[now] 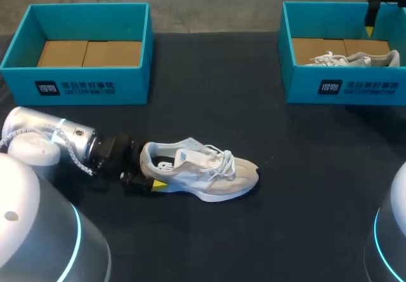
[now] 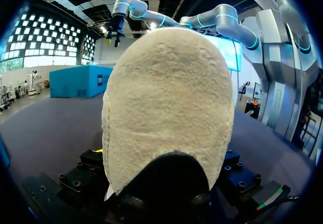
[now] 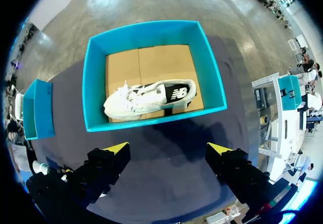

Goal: Take the shoe out of the shoebox, open the shoe tongue, remove and reinsert the insole, then place the shoe into the shoebox

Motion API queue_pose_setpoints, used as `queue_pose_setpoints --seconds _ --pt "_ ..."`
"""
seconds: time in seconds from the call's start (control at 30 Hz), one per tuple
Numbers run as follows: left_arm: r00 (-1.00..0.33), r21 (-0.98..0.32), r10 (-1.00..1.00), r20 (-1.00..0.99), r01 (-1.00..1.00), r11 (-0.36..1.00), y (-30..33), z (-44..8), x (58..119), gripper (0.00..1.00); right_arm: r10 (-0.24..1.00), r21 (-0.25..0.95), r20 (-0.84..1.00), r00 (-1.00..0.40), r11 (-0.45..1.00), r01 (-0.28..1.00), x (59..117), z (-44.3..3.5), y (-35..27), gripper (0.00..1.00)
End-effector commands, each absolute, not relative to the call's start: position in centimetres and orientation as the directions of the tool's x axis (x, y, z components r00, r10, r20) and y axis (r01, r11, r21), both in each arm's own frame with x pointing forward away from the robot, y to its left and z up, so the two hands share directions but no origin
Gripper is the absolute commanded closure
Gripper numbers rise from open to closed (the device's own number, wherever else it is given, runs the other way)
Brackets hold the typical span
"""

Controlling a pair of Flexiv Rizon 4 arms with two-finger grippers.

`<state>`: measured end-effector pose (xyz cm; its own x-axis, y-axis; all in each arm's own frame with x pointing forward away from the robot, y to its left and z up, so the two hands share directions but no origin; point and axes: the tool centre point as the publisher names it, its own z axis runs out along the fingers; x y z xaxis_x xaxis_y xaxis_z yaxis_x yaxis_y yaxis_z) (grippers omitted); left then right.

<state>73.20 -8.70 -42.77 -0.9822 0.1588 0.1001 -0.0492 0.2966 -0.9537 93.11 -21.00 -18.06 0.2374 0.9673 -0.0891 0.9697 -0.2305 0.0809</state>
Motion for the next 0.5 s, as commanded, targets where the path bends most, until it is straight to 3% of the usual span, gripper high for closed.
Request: queue_pose_setpoints --seconds 0.03,0.5 --pt "-0.982 -0.953 0.158 0.100 -0.049 0.299 -8.79 -42.73 73.18 1.00 0.967 0.081 -0.090 0.238 -0.231 0.970 93.12 -18.08 -20.98 0.00" --pt "-0.982 -0.953 0.158 0.100 -0.049 0.299 -8.79 -42.73 73.18 1.00 0.963 0.082 -0.088 0.256 -0.249 0.965 93.15 -17.76 -20.99 0.00"
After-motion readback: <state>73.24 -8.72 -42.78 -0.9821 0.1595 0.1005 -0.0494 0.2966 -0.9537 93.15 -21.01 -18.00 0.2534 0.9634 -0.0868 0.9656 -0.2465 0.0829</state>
